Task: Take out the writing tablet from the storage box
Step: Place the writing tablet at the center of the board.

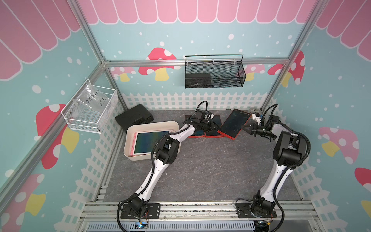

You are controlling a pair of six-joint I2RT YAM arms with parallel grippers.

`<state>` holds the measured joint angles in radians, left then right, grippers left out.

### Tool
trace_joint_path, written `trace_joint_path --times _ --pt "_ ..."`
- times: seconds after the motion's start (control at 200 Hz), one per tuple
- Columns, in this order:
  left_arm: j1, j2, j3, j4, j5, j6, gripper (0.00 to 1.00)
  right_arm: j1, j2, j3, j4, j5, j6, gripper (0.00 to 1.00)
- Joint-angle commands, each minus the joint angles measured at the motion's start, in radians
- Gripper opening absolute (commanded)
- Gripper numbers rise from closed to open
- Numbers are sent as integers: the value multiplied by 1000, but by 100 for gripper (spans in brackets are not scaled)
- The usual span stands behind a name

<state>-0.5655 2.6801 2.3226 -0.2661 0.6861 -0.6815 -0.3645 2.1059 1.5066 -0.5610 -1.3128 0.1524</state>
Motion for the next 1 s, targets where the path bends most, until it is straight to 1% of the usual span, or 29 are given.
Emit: trace_joint_path --times 0.0,0.38,0.465,0.56,0.65,0.771,0.906,0.991 --pt "-26 30 48 34 19 -19 41 9 -28 -16 33 -56 -2 1" --pt "-49 57 58 76 58 -58 42 21 -1 2 41 -45 25 1" --pt "-55 58 55 79 67 -61 42 21 7 5 41 -27 37 4" --pt "-61 58 52 83 71 -65 42 21 19 9 43 -8 53 9" --pt "-66 57 46 91 73 -73 41 21 34 17 45 -3 67 11" --pt "-68 60 40 108 78 -89 40 21 46 21 46 -7 73 19" --pt "-67 63 38 110 76 -92 40 21 60 25 50 3 84 19" --pt "-67 74 35 133 78 -116 40 21 68 27 52 21 91 20"
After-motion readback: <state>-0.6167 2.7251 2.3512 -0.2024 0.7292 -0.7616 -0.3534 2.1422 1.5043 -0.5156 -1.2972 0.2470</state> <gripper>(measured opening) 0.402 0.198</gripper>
